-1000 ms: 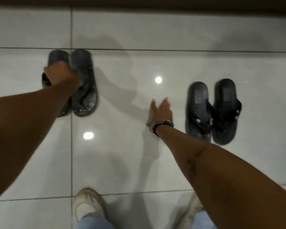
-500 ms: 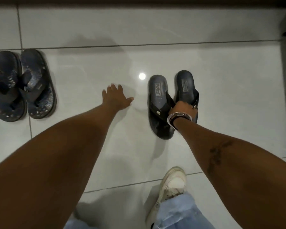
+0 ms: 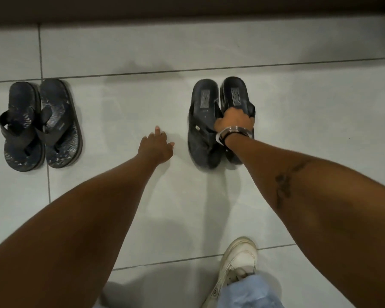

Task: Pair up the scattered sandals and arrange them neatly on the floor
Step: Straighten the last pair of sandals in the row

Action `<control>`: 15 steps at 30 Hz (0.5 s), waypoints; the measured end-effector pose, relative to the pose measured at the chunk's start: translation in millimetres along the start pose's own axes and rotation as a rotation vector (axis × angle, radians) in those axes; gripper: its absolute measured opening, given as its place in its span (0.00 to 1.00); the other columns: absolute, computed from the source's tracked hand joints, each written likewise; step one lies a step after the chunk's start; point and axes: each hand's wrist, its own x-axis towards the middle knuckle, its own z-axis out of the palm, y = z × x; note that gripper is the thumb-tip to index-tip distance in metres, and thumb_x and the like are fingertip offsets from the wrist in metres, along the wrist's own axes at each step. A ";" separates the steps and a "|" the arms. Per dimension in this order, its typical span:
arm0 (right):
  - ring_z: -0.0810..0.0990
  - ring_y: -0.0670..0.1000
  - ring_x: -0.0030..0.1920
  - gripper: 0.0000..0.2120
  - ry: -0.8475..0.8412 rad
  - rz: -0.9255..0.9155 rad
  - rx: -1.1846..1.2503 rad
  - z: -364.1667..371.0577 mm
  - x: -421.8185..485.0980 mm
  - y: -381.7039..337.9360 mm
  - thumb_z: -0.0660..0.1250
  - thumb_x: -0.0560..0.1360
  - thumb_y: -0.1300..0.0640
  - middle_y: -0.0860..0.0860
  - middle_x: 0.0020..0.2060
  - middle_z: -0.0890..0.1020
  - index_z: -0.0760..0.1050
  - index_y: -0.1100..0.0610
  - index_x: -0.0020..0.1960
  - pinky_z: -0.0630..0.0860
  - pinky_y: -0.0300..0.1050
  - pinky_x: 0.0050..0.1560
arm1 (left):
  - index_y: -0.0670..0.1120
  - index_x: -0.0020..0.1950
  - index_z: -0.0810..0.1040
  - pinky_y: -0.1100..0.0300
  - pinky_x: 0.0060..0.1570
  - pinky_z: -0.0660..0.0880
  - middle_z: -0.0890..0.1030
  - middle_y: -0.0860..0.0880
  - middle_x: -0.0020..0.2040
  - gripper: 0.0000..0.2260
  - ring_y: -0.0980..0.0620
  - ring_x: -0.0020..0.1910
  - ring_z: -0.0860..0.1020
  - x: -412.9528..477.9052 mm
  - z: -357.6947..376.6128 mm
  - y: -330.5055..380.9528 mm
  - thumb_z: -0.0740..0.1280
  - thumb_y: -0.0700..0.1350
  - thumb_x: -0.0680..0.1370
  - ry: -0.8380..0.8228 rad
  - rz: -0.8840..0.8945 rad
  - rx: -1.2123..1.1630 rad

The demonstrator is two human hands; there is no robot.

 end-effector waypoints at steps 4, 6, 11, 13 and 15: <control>0.81 0.58 0.52 0.08 -0.003 -0.001 0.021 1.1 17.5 -23.0 0.66 0.74 0.53 0.54 0.46 0.84 0.80 0.54 0.50 0.69 0.55 0.60 | 0.40 0.78 0.53 0.46 0.74 0.58 0.47 0.41 0.80 0.27 0.40 0.76 0.60 7.9 -0.5 -6.6 0.50 0.54 0.83 -0.037 0.015 -0.026; 0.82 0.57 0.51 0.06 0.005 0.002 -0.009 6.3 19.3 -30.1 0.67 0.74 0.54 0.53 0.46 0.84 0.80 0.53 0.49 0.70 0.53 0.57 | 0.41 0.78 0.53 0.46 0.74 0.57 0.47 0.42 0.80 0.26 0.40 0.76 0.58 10.1 -1.9 -10.3 0.49 0.53 0.83 -0.051 0.007 -0.032; 0.81 0.59 0.50 0.06 0.029 -0.008 -0.084 15.8 22.3 -28.7 0.66 0.75 0.55 0.55 0.45 0.84 0.80 0.55 0.49 0.71 0.52 0.53 | 0.43 0.78 0.56 0.45 0.74 0.56 0.48 0.40 0.80 0.25 0.40 0.77 0.55 11.6 -6.0 -12.0 0.47 0.53 0.84 -0.124 0.050 -0.003; 0.81 0.58 0.50 0.06 0.023 -0.020 -0.093 17.2 22.3 -30.7 0.66 0.75 0.55 0.55 0.46 0.84 0.80 0.55 0.48 0.71 0.51 0.53 | 0.43 0.78 0.56 0.43 0.74 0.56 0.51 0.39 0.79 0.25 0.41 0.78 0.54 9.7 -12.4 -12.2 0.46 0.52 0.84 -0.138 0.030 -0.040; 0.81 0.58 0.50 0.06 0.018 -0.015 -0.124 19.0 20.3 -32.2 0.66 0.75 0.54 0.54 0.45 0.83 0.80 0.54 0.49 0.71 0.52 0.54 | 0.41 0.77 0.59 0.43 0.73 0.58 0.56 0.39 0.78 0.25 0.40 0.76 0.58 4.3 -19.9 -9.4 0.48 0.53 0.84 -0.153 0.002 -0.139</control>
